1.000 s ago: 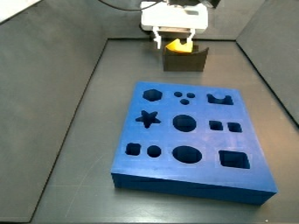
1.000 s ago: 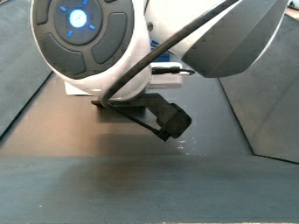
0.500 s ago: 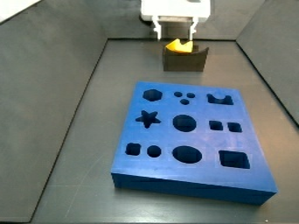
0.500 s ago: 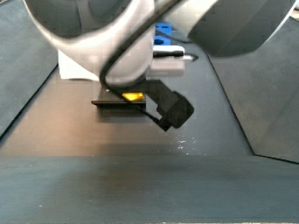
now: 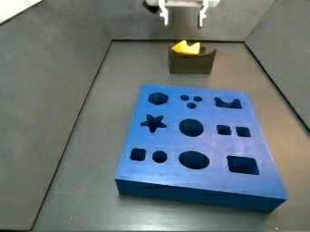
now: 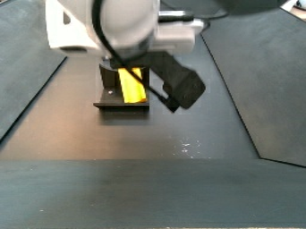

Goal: Pick up the arch object. Move up. Place the arch object on the fixture. Regrasp the arch object. Move to above the board. Insert the arch object.
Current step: Regrasp the arch object.

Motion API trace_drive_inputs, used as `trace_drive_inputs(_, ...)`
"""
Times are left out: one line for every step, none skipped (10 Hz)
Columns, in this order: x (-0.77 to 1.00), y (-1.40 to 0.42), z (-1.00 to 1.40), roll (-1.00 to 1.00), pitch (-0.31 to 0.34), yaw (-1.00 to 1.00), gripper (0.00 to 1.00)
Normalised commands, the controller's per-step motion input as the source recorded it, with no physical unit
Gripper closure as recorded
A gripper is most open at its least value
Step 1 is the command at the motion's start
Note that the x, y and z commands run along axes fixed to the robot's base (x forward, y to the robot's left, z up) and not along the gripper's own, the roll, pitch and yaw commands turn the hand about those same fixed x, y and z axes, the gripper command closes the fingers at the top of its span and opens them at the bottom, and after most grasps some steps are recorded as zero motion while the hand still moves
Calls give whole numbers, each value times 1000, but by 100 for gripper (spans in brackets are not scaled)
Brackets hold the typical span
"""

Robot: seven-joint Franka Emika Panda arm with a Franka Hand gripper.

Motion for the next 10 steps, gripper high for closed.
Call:
trace_drive_inputs(285, -976, 1000, 1000, 65, 5, 0)
trace_drive_inputs(288, -1000, 909, 1000, 64, 3, 0)
trace_drive_inputs(227, -1000, 875, 1000, 61, 3, 0)
trace_drive_inputs(139, -1000, 842, 1000, 54, 2, 0)
trace_drive_inputs(98, -964, 784, 1000, 51, 2, 0)
trace_drive_inputs(12, -721, 484, 1000, 44, 1, 0)
trace_drive_inputs(-11, -624, 357, 1000, 42, 1, 0)
trace_drive_inputs(-40, -375, 45, 1000, 33, 1, 0)
trace_drive_inputs(-36, -279, -17, 1000, 30, 1, 0)
trace_drive_inputs(-34, -64, 12, 1000, 25, 2, 0)
